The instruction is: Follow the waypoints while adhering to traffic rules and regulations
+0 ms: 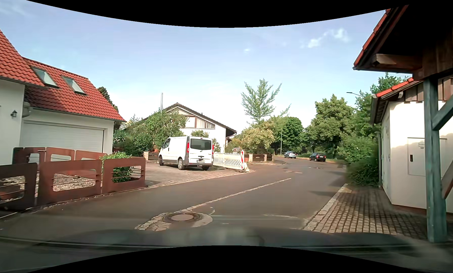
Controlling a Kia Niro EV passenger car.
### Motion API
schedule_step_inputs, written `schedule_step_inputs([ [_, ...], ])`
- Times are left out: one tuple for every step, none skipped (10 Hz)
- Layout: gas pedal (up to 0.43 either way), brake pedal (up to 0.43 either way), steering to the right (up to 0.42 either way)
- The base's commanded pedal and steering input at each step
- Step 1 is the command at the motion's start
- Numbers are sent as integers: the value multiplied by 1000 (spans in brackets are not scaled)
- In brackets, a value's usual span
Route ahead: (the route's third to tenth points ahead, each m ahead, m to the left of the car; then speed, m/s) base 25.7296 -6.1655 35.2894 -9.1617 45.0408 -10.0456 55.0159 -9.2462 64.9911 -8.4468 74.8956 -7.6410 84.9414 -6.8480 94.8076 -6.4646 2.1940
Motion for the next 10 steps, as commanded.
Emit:
schedule_step_inputs([
  [0,0,103],
  [0,0,124],
  [20,0,135],
  [28,0,138],
  [28,0,138],
  [28,0,138],
  [28,0,138],
  [28,0,138],
  [28,0,141],
  [28,0,150],
])
